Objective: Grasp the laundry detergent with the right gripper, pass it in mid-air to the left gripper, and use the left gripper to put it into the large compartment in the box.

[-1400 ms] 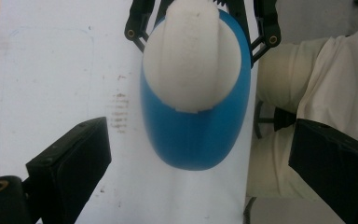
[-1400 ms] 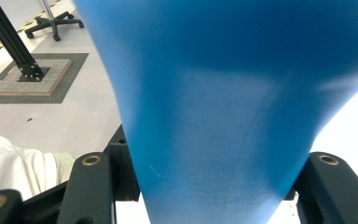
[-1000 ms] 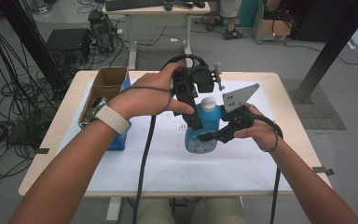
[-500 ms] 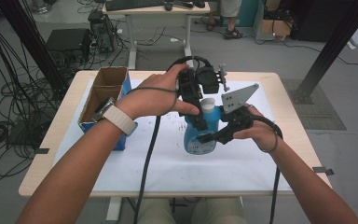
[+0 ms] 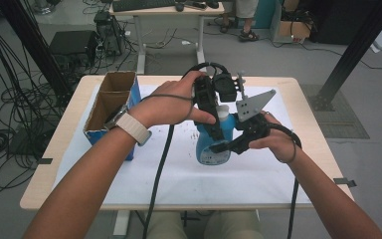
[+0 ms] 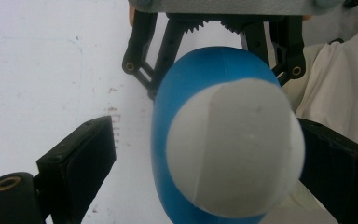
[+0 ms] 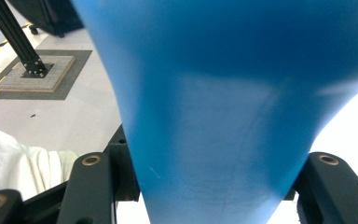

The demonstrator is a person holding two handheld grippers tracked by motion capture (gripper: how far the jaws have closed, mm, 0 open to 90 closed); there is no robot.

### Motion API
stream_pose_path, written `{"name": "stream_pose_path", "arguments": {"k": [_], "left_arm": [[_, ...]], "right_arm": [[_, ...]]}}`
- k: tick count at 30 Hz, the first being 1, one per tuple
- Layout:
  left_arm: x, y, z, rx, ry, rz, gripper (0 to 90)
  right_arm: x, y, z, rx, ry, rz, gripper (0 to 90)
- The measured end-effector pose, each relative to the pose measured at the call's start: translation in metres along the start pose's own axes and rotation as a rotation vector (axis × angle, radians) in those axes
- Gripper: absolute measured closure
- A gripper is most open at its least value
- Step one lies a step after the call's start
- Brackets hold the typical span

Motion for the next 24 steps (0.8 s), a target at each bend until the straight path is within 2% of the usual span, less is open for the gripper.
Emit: {"name": "stream_pose_path", "arguments": {"k": [2,20,24], "left_arm": [[-0.0005,-0.0004,0.0012,-0.003,-0.011,-0.002,9.7],[0.0002,-0.0009,0.0087,-0.026,-0.005,-0.004,19.8],[-0.0007,0.0010,0.0100,-0.037,-0.007,0.012,25.3]], "right_arm": [[0.0002,0.0001,-0.0003,-0.001,0.001,0.000,43.2],[-0.0034,0.0020,0.0008,-0.014,-0.016,-0.005,43.1],[-0.0040,0.0022,0.0013,-0.015,-0.017,-0.004,43.1]]}}
Point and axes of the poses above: each handheld gripper's, and its own axes: z roughly forward along the jaws, x roughly out of its top, y roughly to its right, the point moved 10 cm from there along z, roughly forward along the jaws, and after that the axes turned 3 degrees about x, right-handed, at the moved point
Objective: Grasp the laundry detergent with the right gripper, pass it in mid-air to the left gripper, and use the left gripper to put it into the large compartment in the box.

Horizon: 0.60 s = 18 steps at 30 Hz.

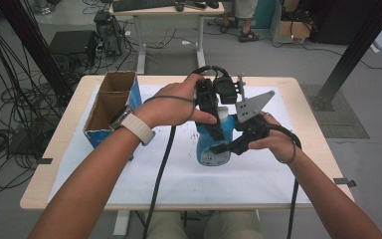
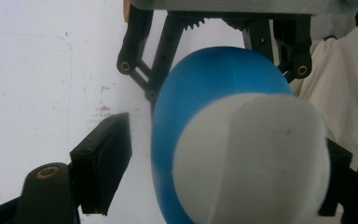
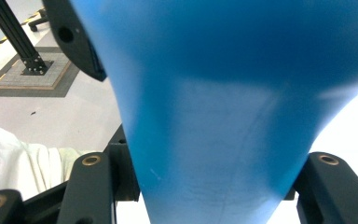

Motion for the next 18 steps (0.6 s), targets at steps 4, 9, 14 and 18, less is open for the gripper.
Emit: {"name": "stream_pose_path", "arguments": {"k": [4,9,14,18], "left_arm": [[-0.0002,0.0034,0.0011,-0.017,0.006,0.018,34.0],[-0.0028,0.0036,0.0042,-0.025,0.002,0.013,37.3],[-0.0039,0.0035,0.0056,-0.021,-0.013,0.020,37.5],[-0.0041,0.0037,0.0061,-0.018,-0.013,0.008,37.5]], "right_arm": [[-0.0015,0.0006,0.0011,0.003,-0.006,-0.004,43.2],[-0.0043,0.0015,0.0036,0.004,-0.016,0.002,43.2],[-0.0058,0.0014,0.0054,0.008,-0.025,-0.001,43.2],[-0.0059,0.0018,0.0058,0.007,-0.025,0.001,43.2]]}}
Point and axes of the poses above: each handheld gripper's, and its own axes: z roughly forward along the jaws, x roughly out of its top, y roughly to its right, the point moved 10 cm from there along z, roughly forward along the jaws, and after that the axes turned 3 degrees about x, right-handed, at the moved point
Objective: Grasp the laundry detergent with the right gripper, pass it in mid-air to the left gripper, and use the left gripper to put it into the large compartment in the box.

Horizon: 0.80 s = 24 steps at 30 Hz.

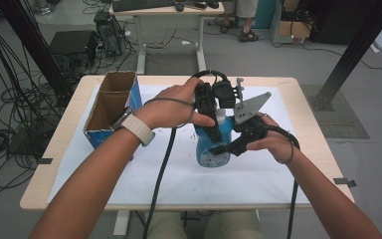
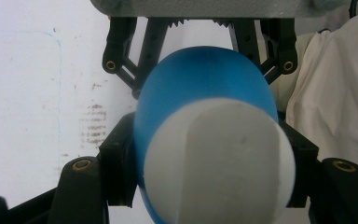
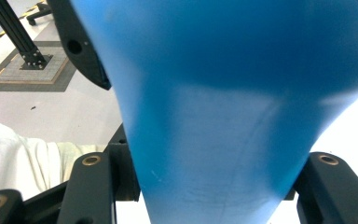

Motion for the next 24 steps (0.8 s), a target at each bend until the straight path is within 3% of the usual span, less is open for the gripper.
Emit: {"name": "stream_pose_path", "arguments": {"k": [4,5,23,24], "left_arm": [[0.0017,0.0007,0.0010,0.003,0.013,-0.017,37.6],[0.0009,-0.0007,0.0003,0.000,0.003,0.008,37.6],[0.0016,-0.0016,-0.0008,-0.004,-0.003,0.014,37.5],[0.0016,-0.0008,-0.0008,0.000,0.000,0.001,37.5]], "right_arm": [[-0.0006,0.0002,-0.0003,-0.001,-0.003,0.001,43.2],[-0.0006,0.0002,-0.0006,-0.002,-0.003,0.003,43.3],[-0.0007,0.0001,-0.0030,-0.004,-0.004,0.006,43.2],[-0.0006,0.0002,-0.0030,-0.005,-0.003,0.005,43.3]]}}
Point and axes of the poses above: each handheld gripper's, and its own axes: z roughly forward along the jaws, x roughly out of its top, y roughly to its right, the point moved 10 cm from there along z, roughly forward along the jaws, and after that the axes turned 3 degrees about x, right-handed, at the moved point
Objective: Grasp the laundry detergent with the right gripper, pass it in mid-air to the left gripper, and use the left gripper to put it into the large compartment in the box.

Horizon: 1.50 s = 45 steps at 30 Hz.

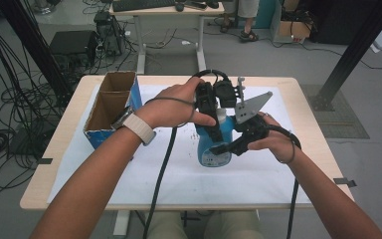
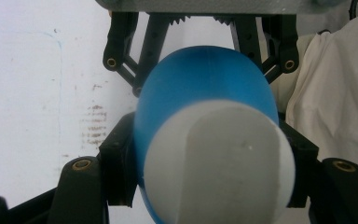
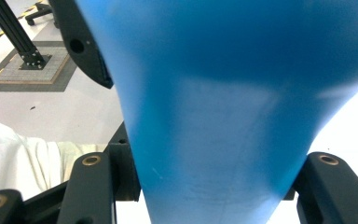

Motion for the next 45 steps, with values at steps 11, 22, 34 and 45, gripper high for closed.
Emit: {"name": "stream_pose_path", "arguments": {"k": [11,22,34,45], "left_arm": [[-0.0008,0.0004,-0.0016,0.002,0.005,0.001,37.5],[-0.0006,0.0003,-0.0027,0.002,-0.001,0.002,37.5],[0.0023,-0.0020,-0.0045,0.003,0.000,0.007,37.5],[0.0020,-0.0029,-0.0041,-0.003,0.007,0.004,37.5]], "right_arm": [[0.0015,0.0000,-0.0002,-0.003,-0.002,-0.006,43.2],[0.0023,0.0000,-0.0010,-0.003,-0.004,-0.006,43.2],[0.0034,0.0014,-0.0040,-0.009,0.000,-0.007,43.2],[0.0032,0.0025,-0.0047,-0.010,-0.003,-0.004,43.2]]}}
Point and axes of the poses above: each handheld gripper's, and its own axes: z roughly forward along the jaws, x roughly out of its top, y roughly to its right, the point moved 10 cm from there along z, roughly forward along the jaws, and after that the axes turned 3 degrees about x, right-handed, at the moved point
